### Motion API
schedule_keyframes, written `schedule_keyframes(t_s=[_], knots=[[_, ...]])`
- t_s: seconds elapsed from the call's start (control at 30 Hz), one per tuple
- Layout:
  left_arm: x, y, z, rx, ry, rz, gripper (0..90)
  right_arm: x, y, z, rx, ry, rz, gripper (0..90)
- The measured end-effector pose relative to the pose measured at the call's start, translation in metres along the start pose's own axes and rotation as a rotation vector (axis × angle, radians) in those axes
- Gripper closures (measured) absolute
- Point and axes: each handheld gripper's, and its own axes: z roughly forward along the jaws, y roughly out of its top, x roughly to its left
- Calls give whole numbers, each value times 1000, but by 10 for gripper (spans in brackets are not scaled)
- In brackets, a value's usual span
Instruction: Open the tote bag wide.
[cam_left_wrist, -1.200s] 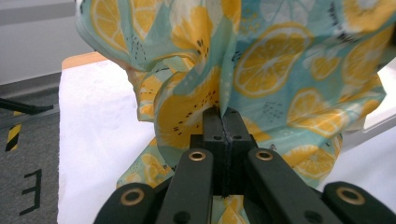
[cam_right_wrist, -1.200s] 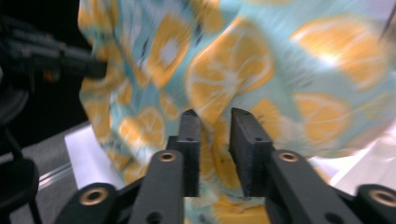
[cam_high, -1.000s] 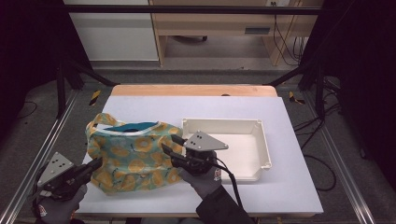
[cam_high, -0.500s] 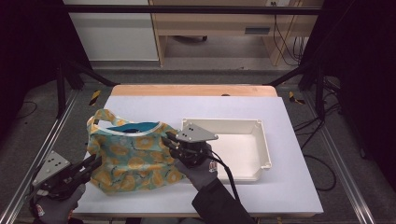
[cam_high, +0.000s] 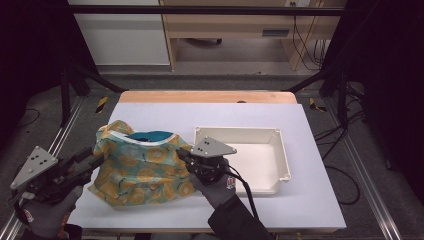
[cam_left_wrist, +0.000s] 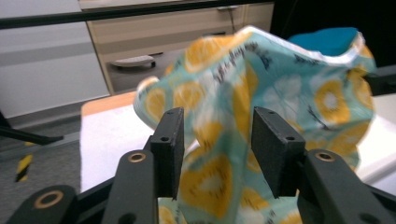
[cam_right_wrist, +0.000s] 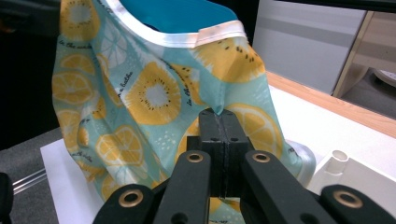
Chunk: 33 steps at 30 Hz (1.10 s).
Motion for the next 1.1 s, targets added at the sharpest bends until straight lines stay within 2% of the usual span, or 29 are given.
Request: schedule_keyframes(t_s=[0.1,0.2,0.3,0.47,0.57,0.77,0.9,1.1], knots=[[-1,0,4,21,5,5,681,2,1,0,0,7,-7,900],[-3,-1,0,33,20,26,832,4,1,-1,-5,12,-7,900],[-5,-2,-4,31,19,17,890,5,2,-3,-14,8,-13,900],[-10,-7,-18,14,19,32,896,11,6,-9,-49,10,-22,900],[-10,-13,-23,13,12,25,896,14,6,-11,-50,19,-27,900],[-11,-30,-17,55,5,32,896,14,-7,-4,-19,24,-12,900],[-9,-36,-12,74,7,23,896,14,-16,1,1,22,4,900],[-4,-50,-2,130,11,6,896,14,-29,8,26,18,23,900]])
